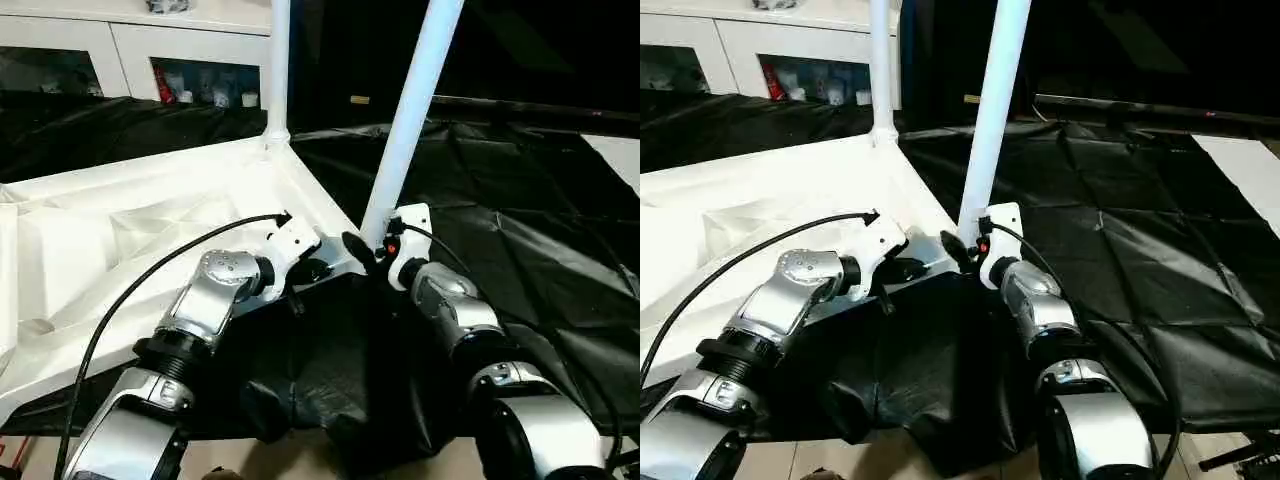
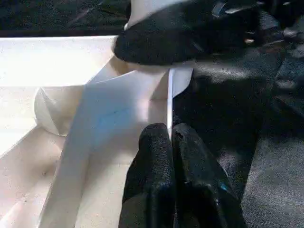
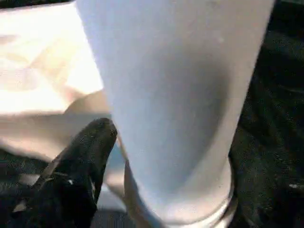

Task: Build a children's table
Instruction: Rotate leg to tighten

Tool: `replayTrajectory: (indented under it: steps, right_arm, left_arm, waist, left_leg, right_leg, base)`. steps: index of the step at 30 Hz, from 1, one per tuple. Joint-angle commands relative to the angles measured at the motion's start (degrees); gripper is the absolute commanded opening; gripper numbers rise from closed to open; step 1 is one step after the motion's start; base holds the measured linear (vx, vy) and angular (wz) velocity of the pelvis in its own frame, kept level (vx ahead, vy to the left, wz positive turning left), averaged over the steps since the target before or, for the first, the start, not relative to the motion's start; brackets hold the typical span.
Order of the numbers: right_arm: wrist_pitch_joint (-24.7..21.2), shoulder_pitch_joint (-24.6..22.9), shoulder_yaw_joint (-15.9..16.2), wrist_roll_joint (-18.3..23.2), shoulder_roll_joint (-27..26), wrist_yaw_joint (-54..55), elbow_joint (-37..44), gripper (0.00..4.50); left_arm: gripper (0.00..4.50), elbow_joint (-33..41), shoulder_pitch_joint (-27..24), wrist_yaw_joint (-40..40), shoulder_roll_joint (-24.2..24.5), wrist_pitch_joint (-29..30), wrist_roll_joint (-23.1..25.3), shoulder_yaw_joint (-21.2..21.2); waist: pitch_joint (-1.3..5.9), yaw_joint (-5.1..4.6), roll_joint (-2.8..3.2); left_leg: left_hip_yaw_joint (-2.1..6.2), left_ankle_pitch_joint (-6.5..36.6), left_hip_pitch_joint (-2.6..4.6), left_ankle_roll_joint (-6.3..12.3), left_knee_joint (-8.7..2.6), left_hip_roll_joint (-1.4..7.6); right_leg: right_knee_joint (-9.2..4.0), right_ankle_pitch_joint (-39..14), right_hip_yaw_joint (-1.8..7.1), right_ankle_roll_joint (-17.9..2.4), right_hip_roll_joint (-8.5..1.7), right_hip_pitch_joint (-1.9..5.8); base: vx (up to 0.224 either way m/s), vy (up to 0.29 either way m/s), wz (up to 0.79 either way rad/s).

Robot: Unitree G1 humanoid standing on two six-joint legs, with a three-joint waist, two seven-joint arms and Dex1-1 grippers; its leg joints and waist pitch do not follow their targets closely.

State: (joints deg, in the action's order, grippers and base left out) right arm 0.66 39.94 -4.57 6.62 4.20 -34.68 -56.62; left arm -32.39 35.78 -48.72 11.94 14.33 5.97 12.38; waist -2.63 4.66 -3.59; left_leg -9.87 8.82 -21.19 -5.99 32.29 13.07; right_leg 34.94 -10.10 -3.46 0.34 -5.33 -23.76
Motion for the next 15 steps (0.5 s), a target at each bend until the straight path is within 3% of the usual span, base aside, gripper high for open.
replayTrajectory:
  steps: [1, 3, 4, 7, 10, 13, 15]
  right_arm:
    - [-0.47, -1.17, 4.27, -0.63, -1.15, -7.87, 1.9, 3.66]
    - [0.76, -2.75, 4.89, -1.32, 2.79, -11.01, 4.2, 3.66]
    - [0.76, -2.75, 4.89, -1.32, 2.79, -11.01, 4.2, 3.66]
    - [1.82, -4.23, 3.16, -0.04, 9.67, -17.0, 5.34, 3.66]
    - [0.06, -6.32, 3.02, 1.84, 14.32, -25.48, 9.03, 3.66]
    - [-1.69, -7.73, 3.03, 3.09, 17.63, -30.94, 11.09, 3.66]
    - [-2.0, -8.05, 2.85, 3.51, 18.7, -31.92, 11.38, 3.66]
  left_arm:
    - [0.0, 1.26, 2.15, -0.09, -1.85, -3.48, -1.69, 0.97]
    - [0.0, 0.66, 2.21, -0.36, -1.27, -3.9, -1.48, 0.82]
    - [0.0, 0.66, 2.21, -0.36, -1.27, -3.9, -1.48, 0.82]
    - [0.0, -0.43, 2.43, -0.43, -0.32, -4.5, -1.2, 0.52]
    - [0.0, -0.84, 2.52, -0.7, 0.23, -4.83, -1.19, 0.25]
    - [0.0, -1.01, 2.5, -0.94, 0.47, -5.07, -1.3, 0.18]
    - [0.0, -0.99, 2.42, -1.09, 0.59, -5.16, -1.4, 0.2]
  waist:
    - [3.63, 0.16, 0.42]
    - [3.57, 0.44, 0.77]
    - [3.64, 0.65, 0.52]
    - [3.6, 0.94, 0.46]
    - [3.58, 1.04, 0.18]
    - [3.57, 0.86, -0.04]
    - [3.56, 0.93, -0.04]
  left_leg:
    - [-0.82, 14.94, 0.51, 1.2, -3.43, -0.11]
    - [-0.81, 14.62, 0.58, 1.22, -3.45, -0.1]
    - [-0.92, 14.34, 0.69, 1.49, -3.24, -0.06]
    - [-1.05, 13.71, 0.68, 2.36, -3.02, -0.09]
    - [-0.94, 12.59, 0.15, 3.73, -2.9, -0.23]
    - [-0.84, 12.44, -0.06, 4.07, -2.87, -0.29]
    - [-0.91, 12.48, 0.23, 4.52, -2.73, -0.2]
  right_leg:
    - [-4.04, -10.29, 1.8, -11.56, -1.85, 3.09]
    - [-4.05, -10.15, 1.8, -11.78, -1.88, 3.07]
    - [-4.0, -9.17, 1.8, -11.96, -1.78, 3.05]
    - [-3.94, -8.38, 1.8, -12.69, -1.79, 3.06]
    - [-3.85, -8.02, 1.68, -12.44, -1.75, 3.57]
    - [-3.96, -9.89, 1.52, -12.27, -1.89, 3.61]
    - [-4.12, -10.39, 1.55, -12.41, -1.84, 3.38]
  base:
    - [0.0, 0.0, 0.0]
    - [0.0, 0.0, 0.0]
    - [0.0, 0.0, 0.0]
    - [0.0, 0.0, 0.0]
    - [0.0, 0.0, 0.0]
    - [0.0, 0.0, 0.0]
    - [0.0, 0.0, 0.0]
